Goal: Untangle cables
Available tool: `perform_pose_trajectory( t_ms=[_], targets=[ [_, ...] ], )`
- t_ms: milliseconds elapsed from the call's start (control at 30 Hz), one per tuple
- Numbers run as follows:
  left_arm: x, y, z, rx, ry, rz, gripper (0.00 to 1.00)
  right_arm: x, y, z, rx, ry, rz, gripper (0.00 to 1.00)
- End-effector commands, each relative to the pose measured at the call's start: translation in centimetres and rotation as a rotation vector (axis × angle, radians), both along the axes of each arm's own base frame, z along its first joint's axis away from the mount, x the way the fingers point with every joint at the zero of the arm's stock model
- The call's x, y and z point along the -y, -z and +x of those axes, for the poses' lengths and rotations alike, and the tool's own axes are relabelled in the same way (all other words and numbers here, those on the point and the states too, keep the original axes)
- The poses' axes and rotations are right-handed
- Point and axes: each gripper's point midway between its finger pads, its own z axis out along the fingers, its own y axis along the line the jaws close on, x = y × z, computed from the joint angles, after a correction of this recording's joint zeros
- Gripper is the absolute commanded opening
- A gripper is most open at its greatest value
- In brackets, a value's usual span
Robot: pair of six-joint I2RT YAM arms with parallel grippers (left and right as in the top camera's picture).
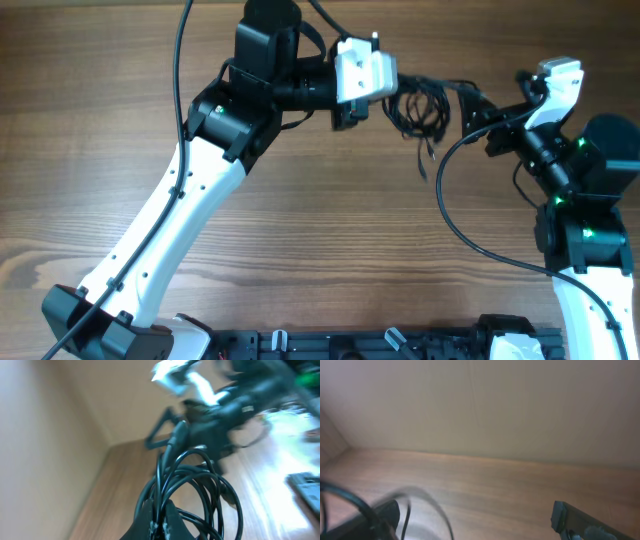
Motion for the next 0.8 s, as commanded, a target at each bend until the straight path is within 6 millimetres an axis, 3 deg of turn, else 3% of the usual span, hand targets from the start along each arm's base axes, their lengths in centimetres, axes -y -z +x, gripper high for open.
perform_pose_trajectory(
  t_ms=[0,100,333,767],
  targets=[
    [-1.9,-0.8,3.6,-0.017,-0.281,0.021,0.04,0.1,-0.5,-0.2,-0.006,0.009,0.012,1.0],
    [-3.0,-0.5,5.5,-0.048,-0.42,0.029,0.04,0.0,-1.3,-0.7,0.02,0.002,0.012,1.0],
    [-3.1,-0.5,5.6,-0.087,-0.436,0.015,0.04,-1.0,-3.8,-2.8,0.099,-0.052,0.011,1.0],
    [-3.1,-0.5,5.6,-0.125,-0.443,0.001,0.04,-1.0,-4.0,-3.0,0.104,-0.05,0.014,1.0]
  ],
)
